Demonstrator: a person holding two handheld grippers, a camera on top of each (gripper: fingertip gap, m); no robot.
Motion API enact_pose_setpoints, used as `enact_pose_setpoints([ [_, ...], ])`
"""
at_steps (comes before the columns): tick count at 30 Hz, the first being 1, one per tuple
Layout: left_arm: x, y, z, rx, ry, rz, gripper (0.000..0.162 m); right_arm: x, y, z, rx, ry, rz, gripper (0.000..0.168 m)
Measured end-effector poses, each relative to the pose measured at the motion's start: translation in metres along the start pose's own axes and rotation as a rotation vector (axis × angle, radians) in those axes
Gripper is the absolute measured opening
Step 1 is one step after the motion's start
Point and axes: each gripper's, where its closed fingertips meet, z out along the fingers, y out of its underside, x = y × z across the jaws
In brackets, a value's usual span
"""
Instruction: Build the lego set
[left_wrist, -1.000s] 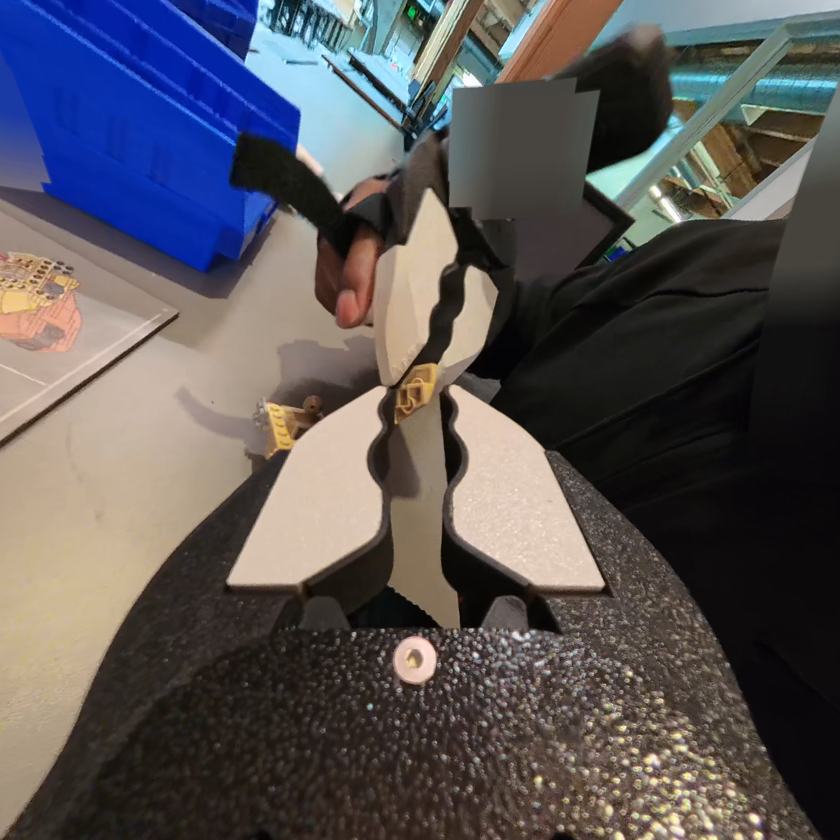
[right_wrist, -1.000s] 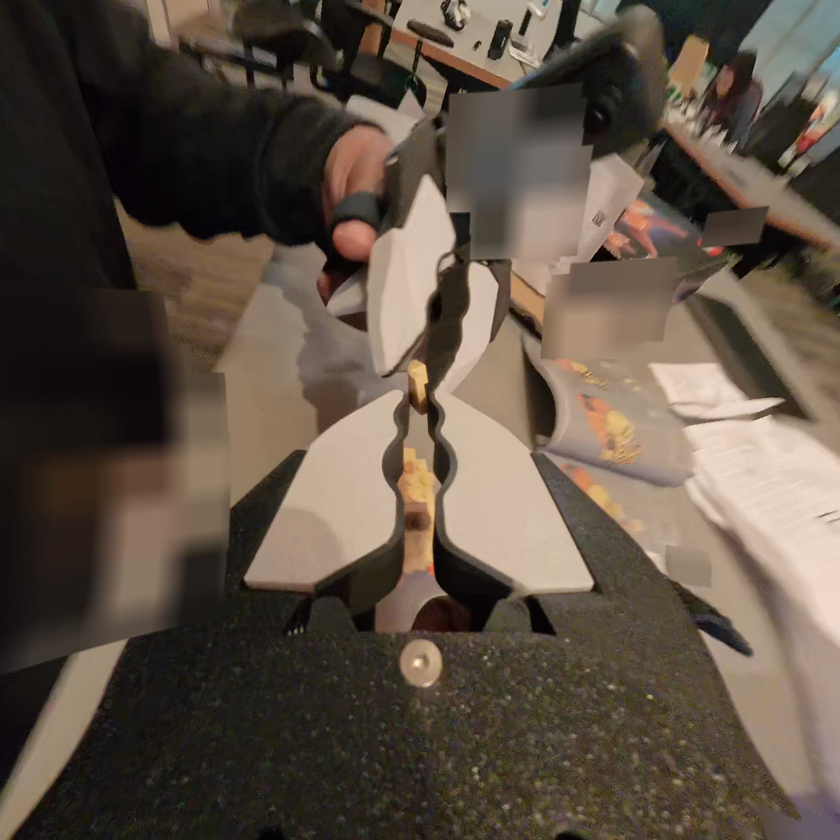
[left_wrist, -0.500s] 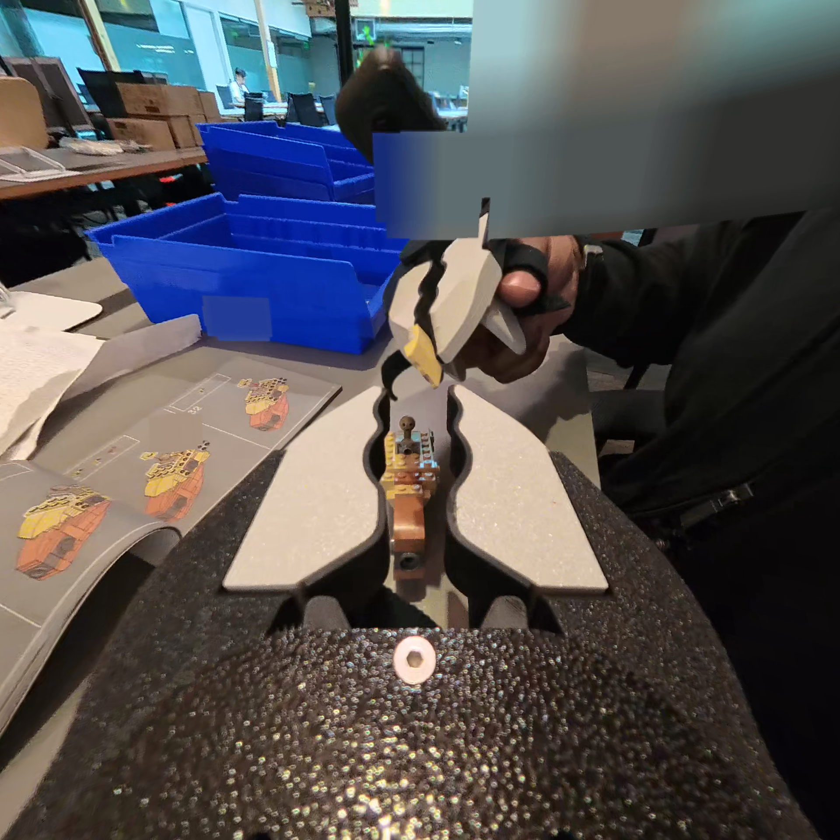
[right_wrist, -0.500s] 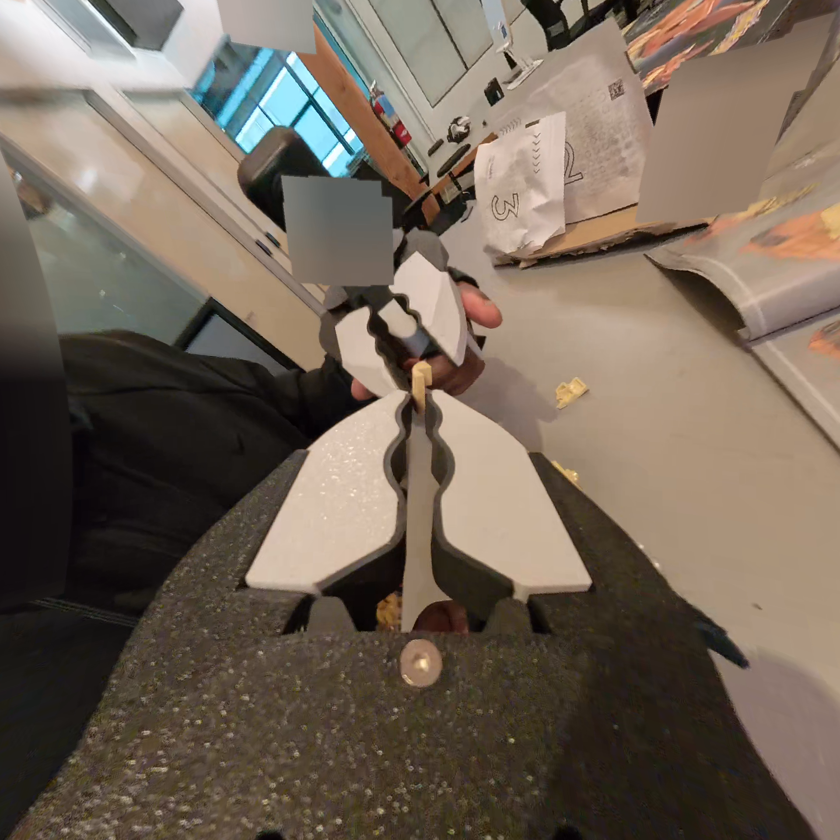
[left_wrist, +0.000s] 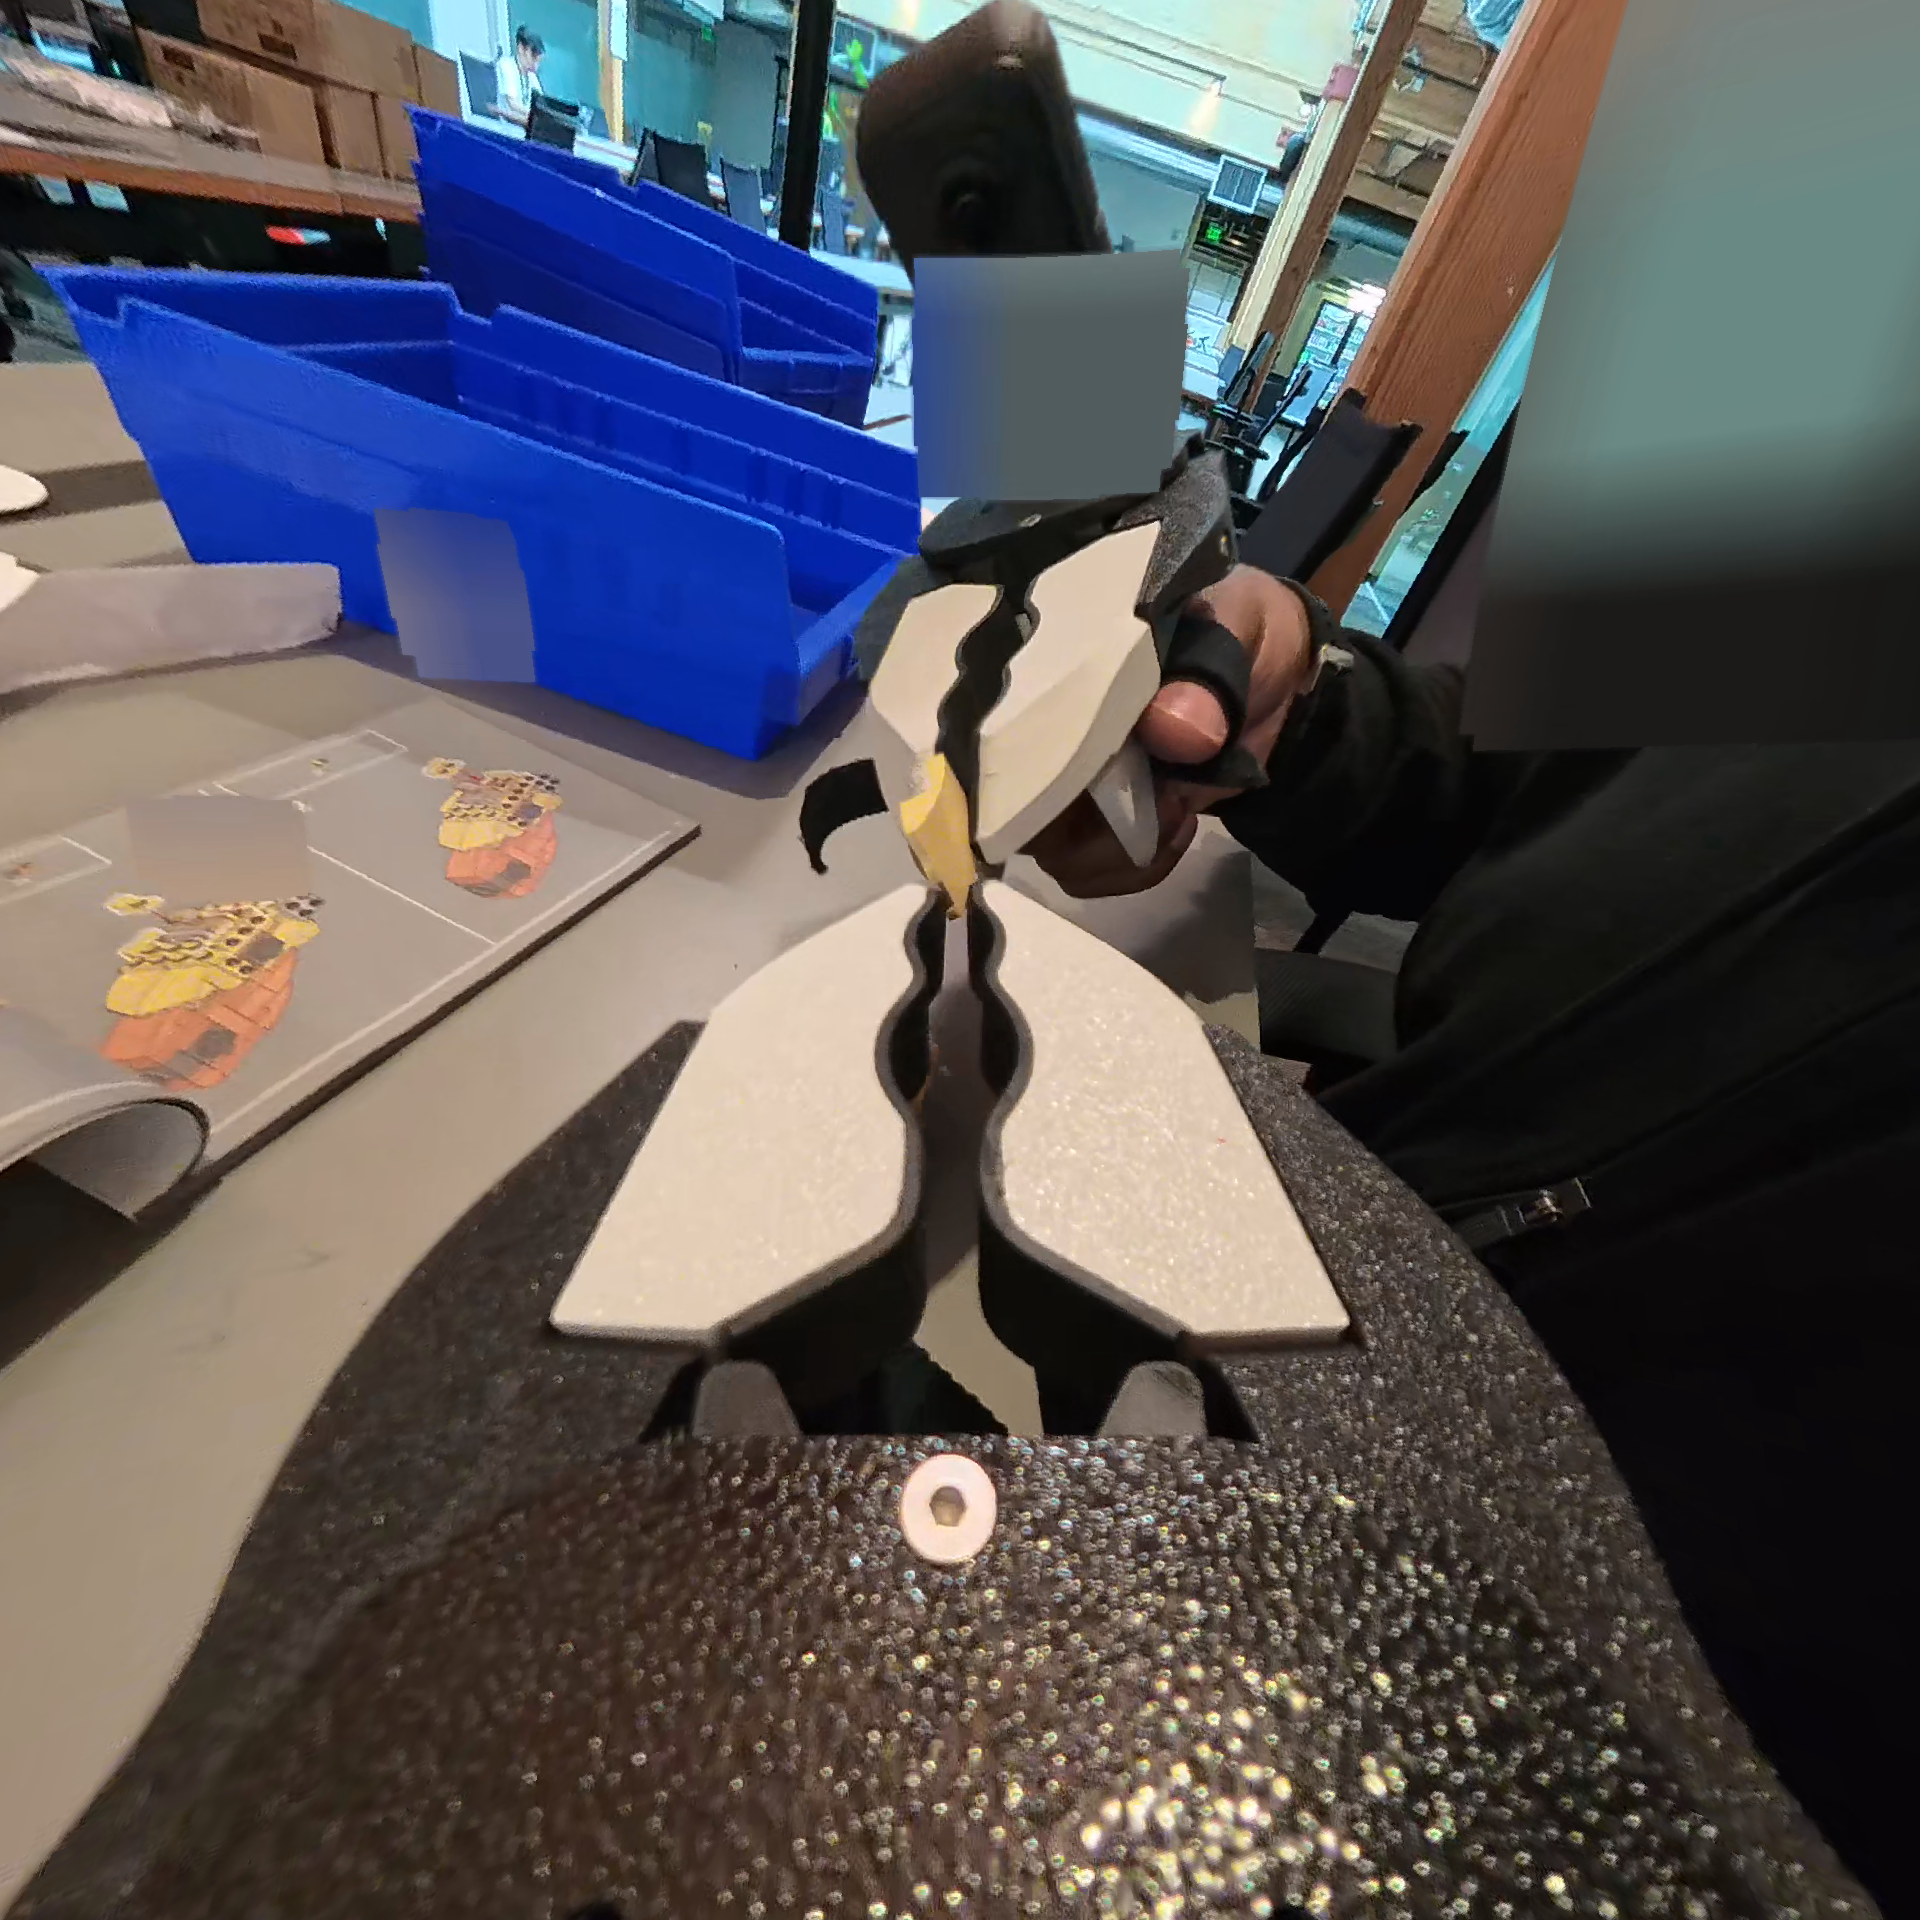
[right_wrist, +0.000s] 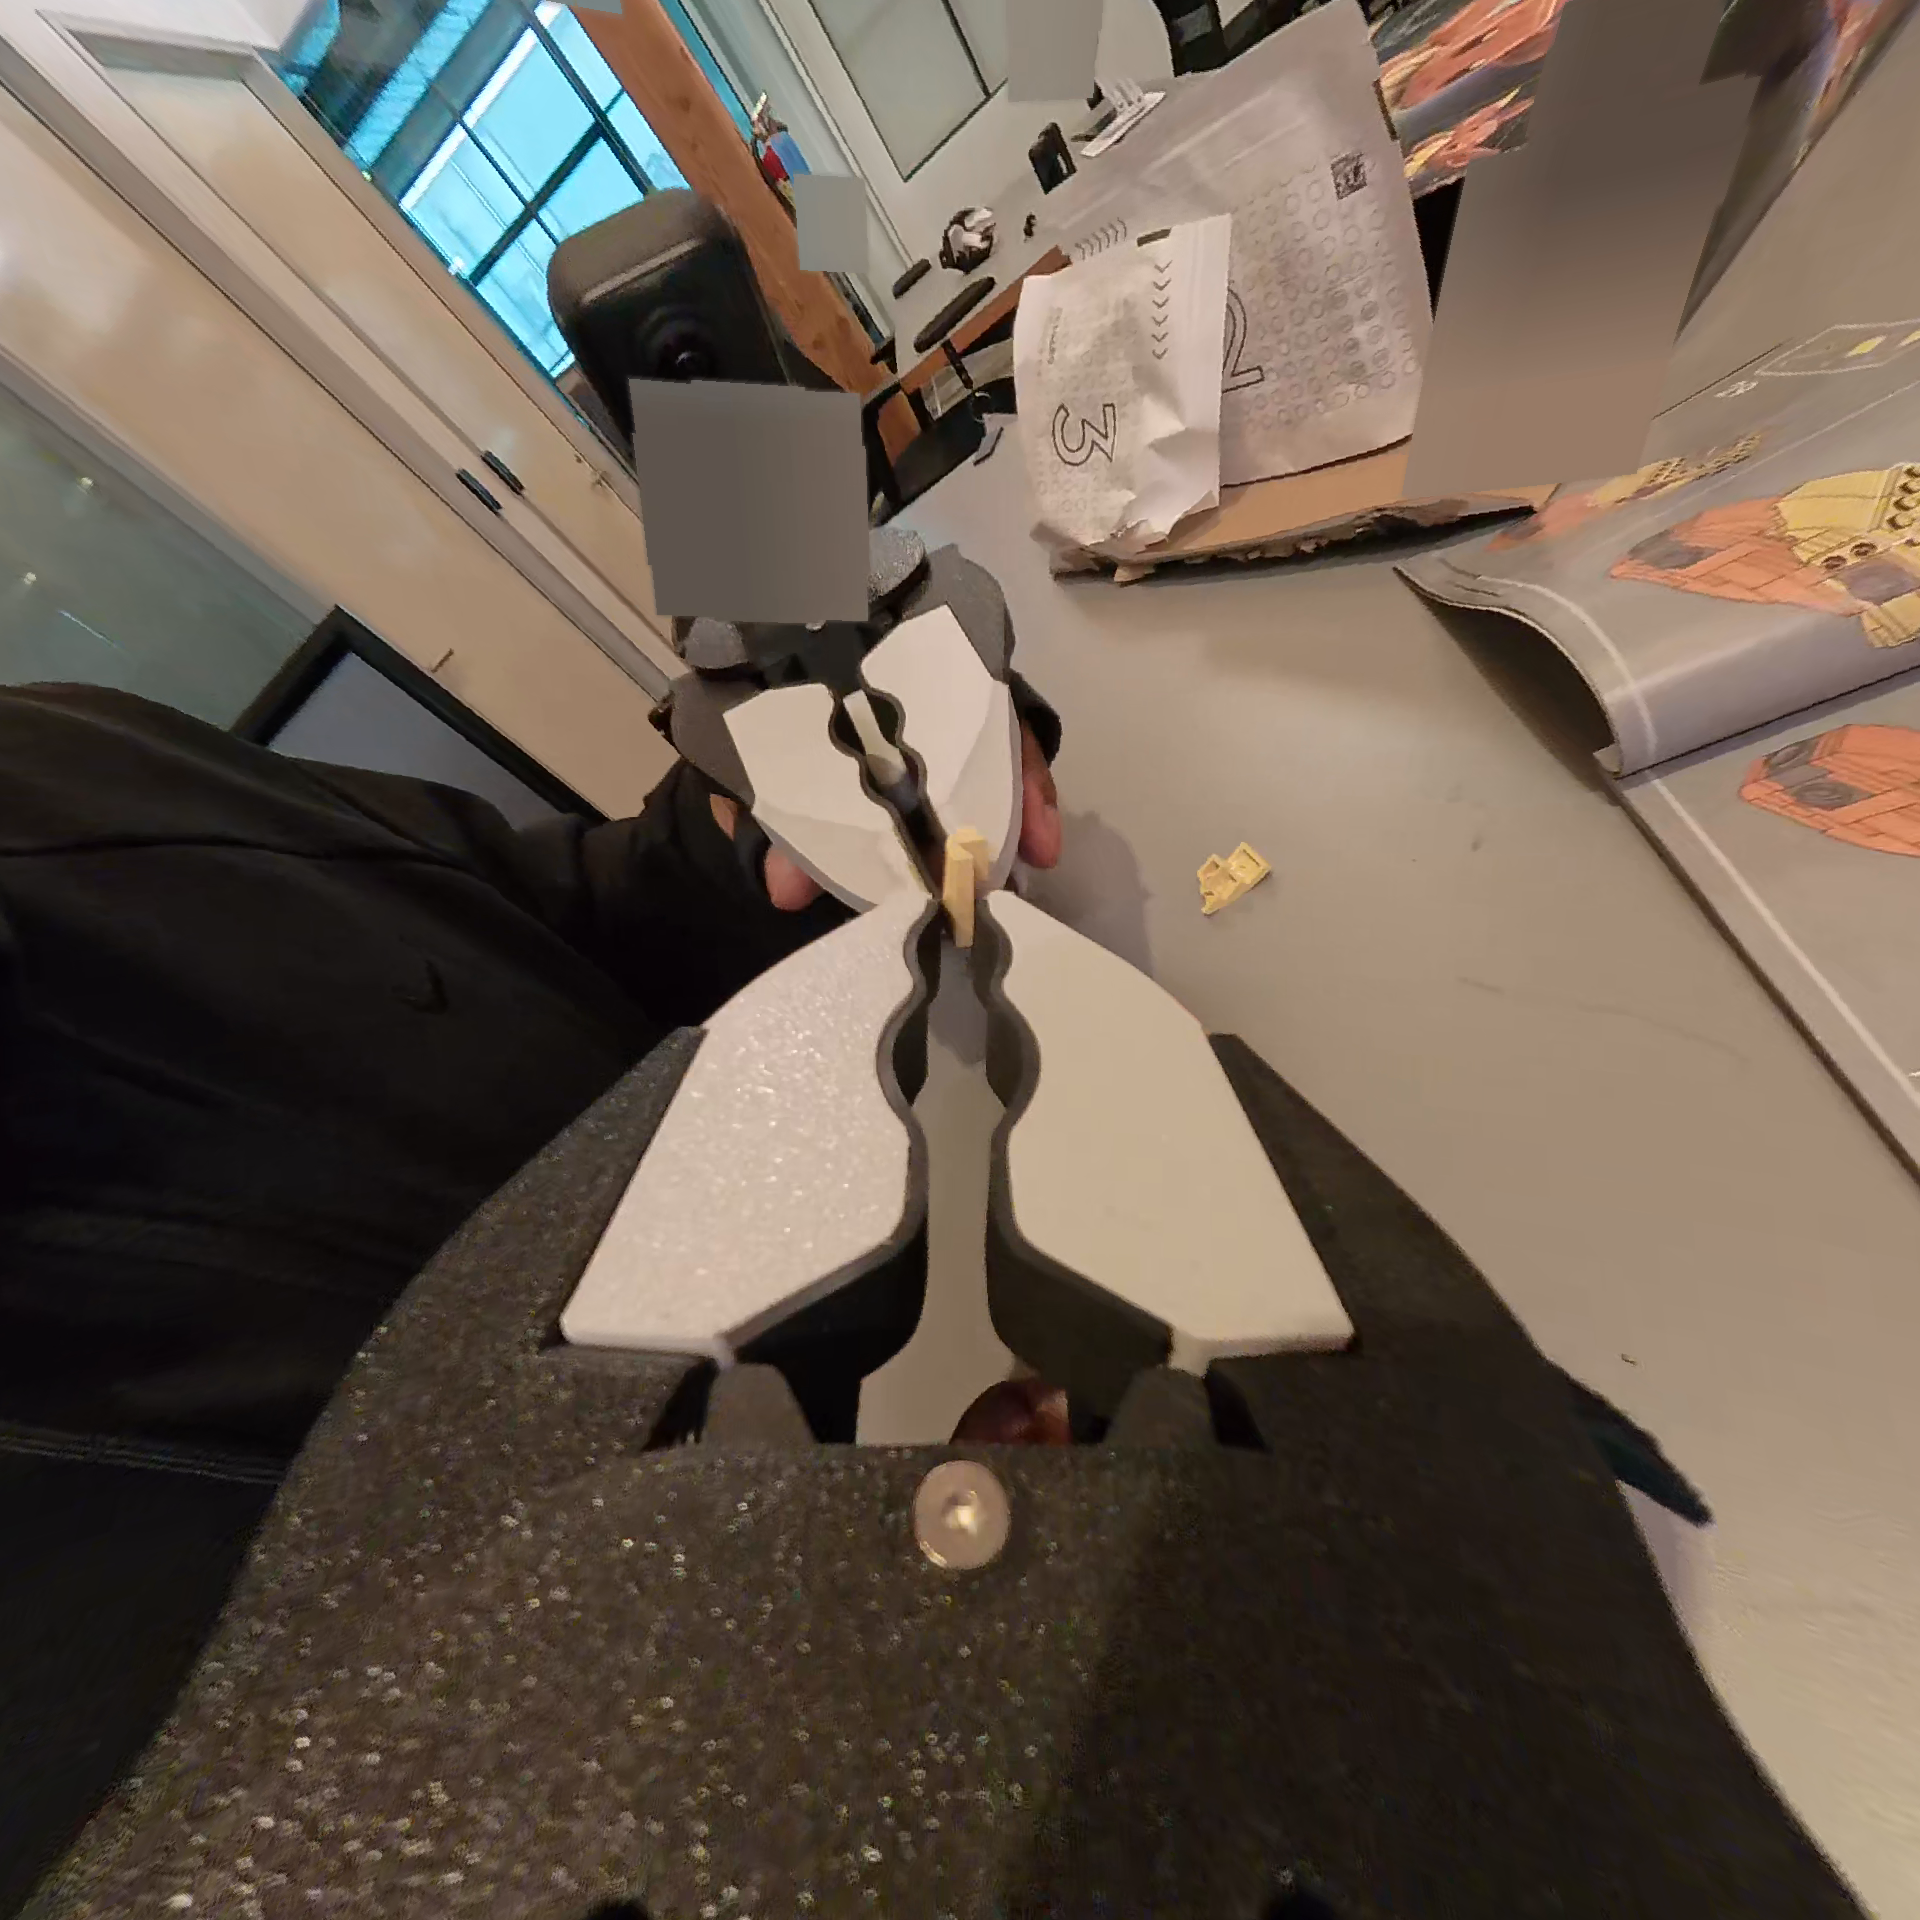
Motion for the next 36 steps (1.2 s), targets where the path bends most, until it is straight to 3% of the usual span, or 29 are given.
enact_pose_setpoints([
  [10, 0.003, 0.005, 0.002, 0.005, 0.036, -0.038, 0.002, 0.002, 0.005, 0.002, -0.034, 0.016, -0.073, 0.011],
  [18, -0.004, 0.011, 0.001, -0.015, 0.030, -0.133, 0.002, 0.008, 0.008, -0.002, -0.075, 0.095, -0.222, 0.032],
  [22, -0.013, 0.023, -0.002, -0.093, -0.001, -0.197, 0.002, 0.026, 0.009, -0.018, -0.135, 0.246, -0.418, 0.046],
  [25, -0.017, 0.035, -0.004, -0.174, -0.020, -0.251, 0.002, 0.039, 0.019, -0.034, -0.239, 0.338, -0.592, 0.047],
  [32, -0.015, 0.039, -0.002, -0.272, 0.011, -0.375, 0.002, 0.064, 0.052, -0.038, -0.405, 0.277, -0.661, 0.064],
  [36, -0.014, 0.043, 0.001, -0.324, 0.003, -0.401, 0.002, 0.068, 0.064, -0.032, -0.453, 0.239, -0.680, 0.066],
])
